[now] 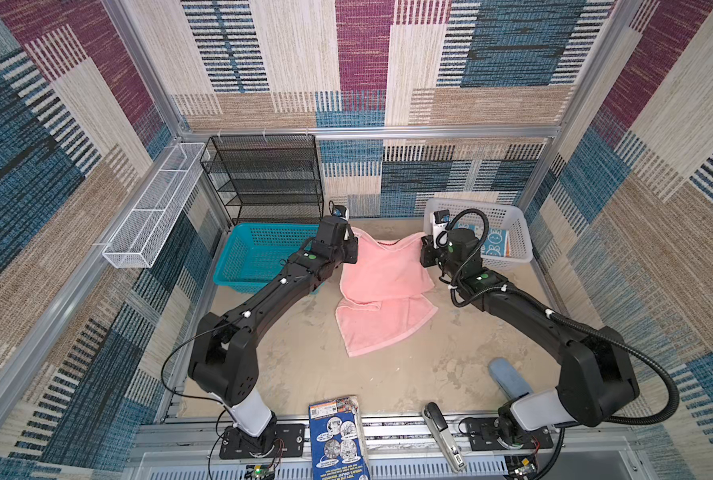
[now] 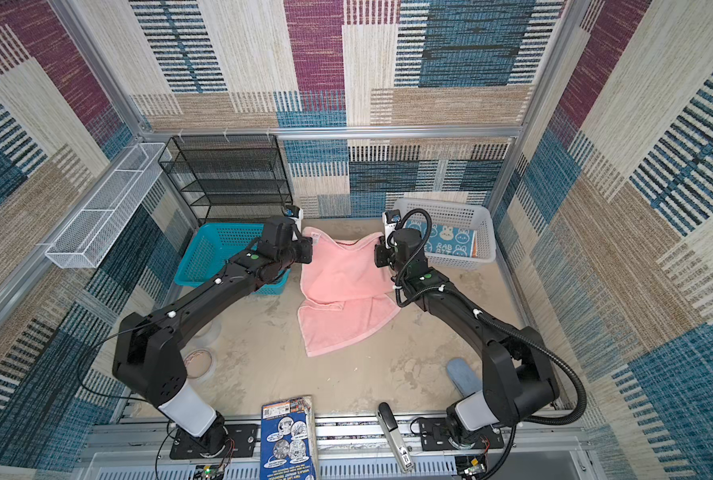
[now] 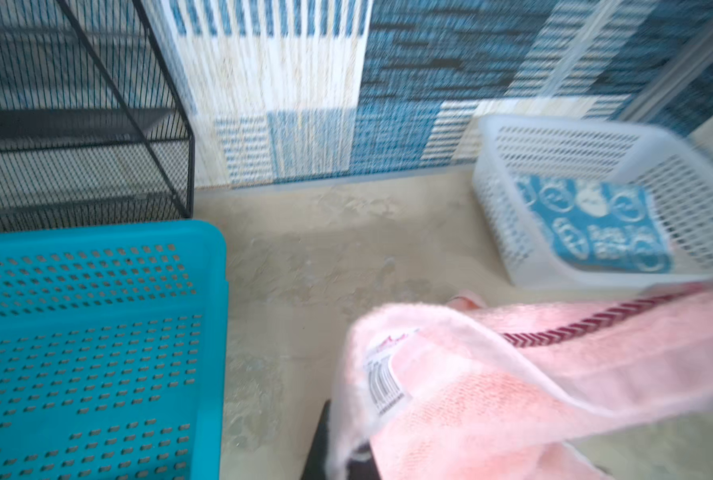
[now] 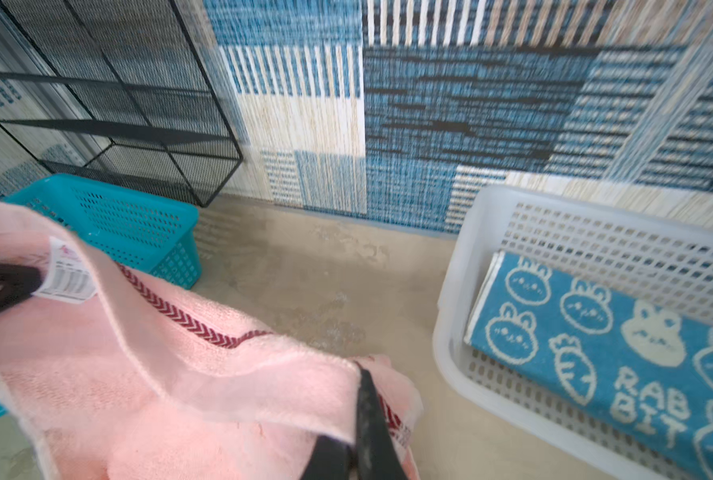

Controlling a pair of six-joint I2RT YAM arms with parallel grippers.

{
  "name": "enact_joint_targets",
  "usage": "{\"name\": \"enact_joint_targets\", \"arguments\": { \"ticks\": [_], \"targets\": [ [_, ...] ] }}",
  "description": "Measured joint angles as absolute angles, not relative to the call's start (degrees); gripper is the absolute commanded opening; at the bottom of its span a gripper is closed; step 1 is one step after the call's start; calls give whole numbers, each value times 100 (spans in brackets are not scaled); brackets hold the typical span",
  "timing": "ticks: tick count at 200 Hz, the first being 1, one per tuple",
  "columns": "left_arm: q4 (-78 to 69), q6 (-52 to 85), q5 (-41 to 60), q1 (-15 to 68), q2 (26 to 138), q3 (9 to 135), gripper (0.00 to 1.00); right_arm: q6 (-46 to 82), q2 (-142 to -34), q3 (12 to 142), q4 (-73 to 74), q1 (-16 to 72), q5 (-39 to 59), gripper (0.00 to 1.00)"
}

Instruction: Fold and stack the towels

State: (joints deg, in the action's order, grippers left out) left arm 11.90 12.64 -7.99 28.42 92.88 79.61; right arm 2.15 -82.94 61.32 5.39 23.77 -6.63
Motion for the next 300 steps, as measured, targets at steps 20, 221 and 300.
{"name": "enact_joint_targets", "arguments": {
  "ticks": [20, 221, 300],
  "targets": [
    [1179, 1197, -550, 2840, 8768, 7918, 0, -56, -8016, 6289, 408, 2377, -832, 0],
    [1114, 1411, 1533, 2862, 5806, 8805, 0, -305, -5607, 8777, -1210, 2408, 1166, 0],
    [1004, 1542, 1973, 2871, 5861, 9568, 0, -45, -5557, 9487, -1142, 2427, 1756, 0]
  ]
}}
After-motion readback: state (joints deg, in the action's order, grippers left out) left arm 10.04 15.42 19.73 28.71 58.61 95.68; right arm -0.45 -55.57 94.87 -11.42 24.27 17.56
